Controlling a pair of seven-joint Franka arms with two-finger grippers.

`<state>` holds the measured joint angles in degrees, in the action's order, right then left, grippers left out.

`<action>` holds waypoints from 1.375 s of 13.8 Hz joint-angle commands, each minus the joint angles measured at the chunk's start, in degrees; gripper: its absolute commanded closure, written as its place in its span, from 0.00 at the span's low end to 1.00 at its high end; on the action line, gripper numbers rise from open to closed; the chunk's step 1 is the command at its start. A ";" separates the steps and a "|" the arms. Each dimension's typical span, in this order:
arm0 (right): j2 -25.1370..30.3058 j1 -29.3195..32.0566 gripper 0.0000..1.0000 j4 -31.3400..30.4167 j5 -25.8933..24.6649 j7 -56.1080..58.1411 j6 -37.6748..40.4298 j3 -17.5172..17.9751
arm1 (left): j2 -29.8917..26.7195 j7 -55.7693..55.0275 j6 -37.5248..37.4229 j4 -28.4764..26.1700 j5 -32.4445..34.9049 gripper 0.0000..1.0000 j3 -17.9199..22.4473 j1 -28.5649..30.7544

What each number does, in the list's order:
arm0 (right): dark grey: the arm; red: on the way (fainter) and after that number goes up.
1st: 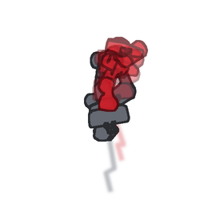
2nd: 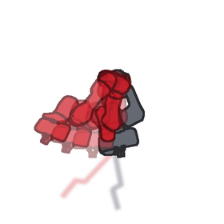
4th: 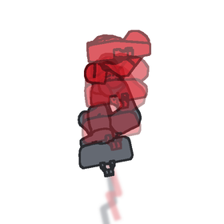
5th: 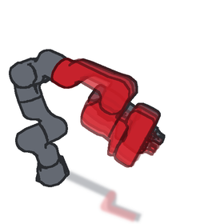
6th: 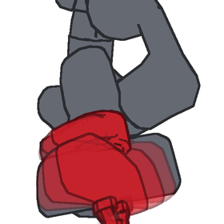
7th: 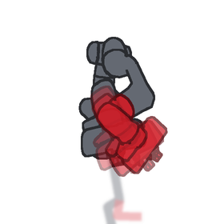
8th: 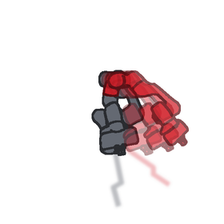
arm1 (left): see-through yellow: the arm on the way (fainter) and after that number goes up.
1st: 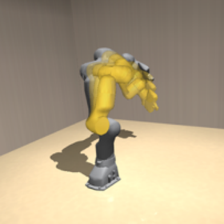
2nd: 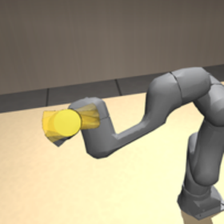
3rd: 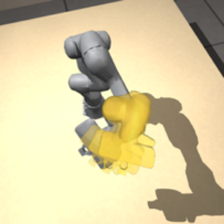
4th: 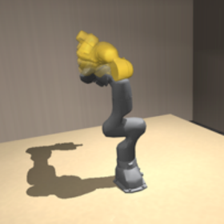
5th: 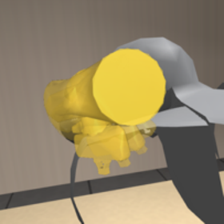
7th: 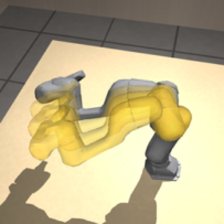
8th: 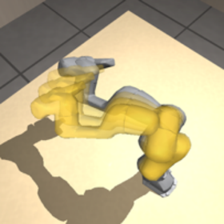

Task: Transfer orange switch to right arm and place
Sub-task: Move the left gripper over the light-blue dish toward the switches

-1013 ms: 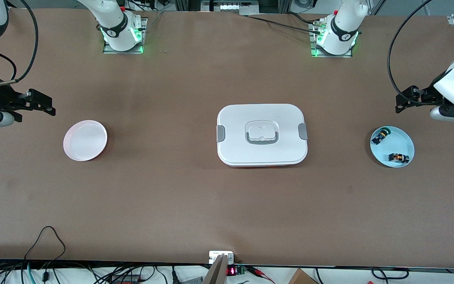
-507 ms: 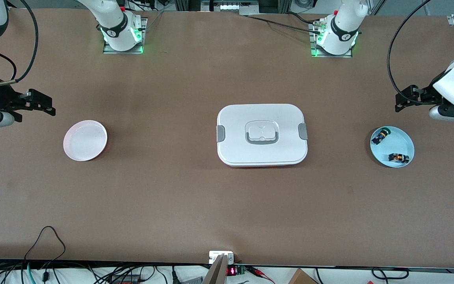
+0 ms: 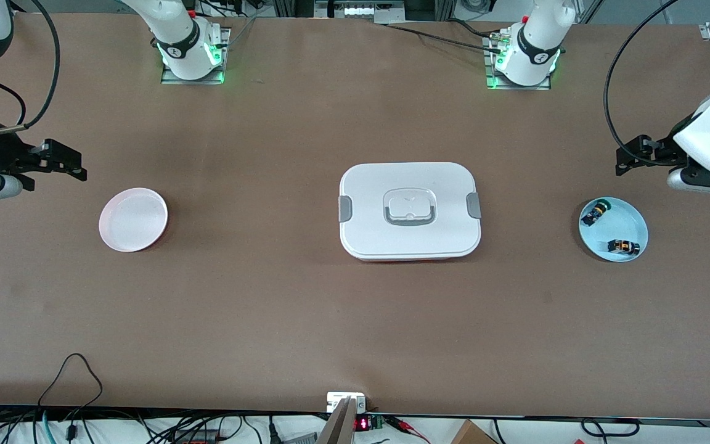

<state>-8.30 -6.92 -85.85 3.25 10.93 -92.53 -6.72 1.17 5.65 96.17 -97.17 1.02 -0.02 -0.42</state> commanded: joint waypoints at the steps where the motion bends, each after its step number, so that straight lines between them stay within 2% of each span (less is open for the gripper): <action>1: 0.30 0.15 0.00 0.42 0.70 -0.38 0.15 0.30 | 0.85 0.50 -2.65 2.08 0.83 0.00 -0.25 0.15; 4: 0.30 0.15 0.00 0.42 0.70 -0.47 0.15 0.22 | 1.72 0.50 -2.74 3.47 0.74 0.00 -0.25 0.41; 7: 0.30 0.15 0.00 0.42 0.70 -0.38 0.15 0.30 | 5.93 0.76 -2.83 5.41 0.83 0.00 0.19 0.77; 12: 0.30 0.15 0.00 0.42 0.70 -0.38 0.15 0.30 | 7.79 1.11 -3.53 5.68 0.83 0.00 0.54 1.03; 17: 0.30 0.15 0.00 0.42 0.70 -0.38 0.15 0.22 | 9.90 1.46 -3.19 4.45 2.22 0.00 0.54 4.80; 19: 0.30 0.15 0.00 0.42 0.70 -0.38 0.15 0.30 | 12.26 1.73 -0.74 4.19 3.72 0.00 0.54 6.82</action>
<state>-8.30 -6.92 -85.85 3.25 10.93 -92.53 -6.71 10.83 6.06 94.32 -93.98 2.85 0.74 4.74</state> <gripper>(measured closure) 0.000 0.000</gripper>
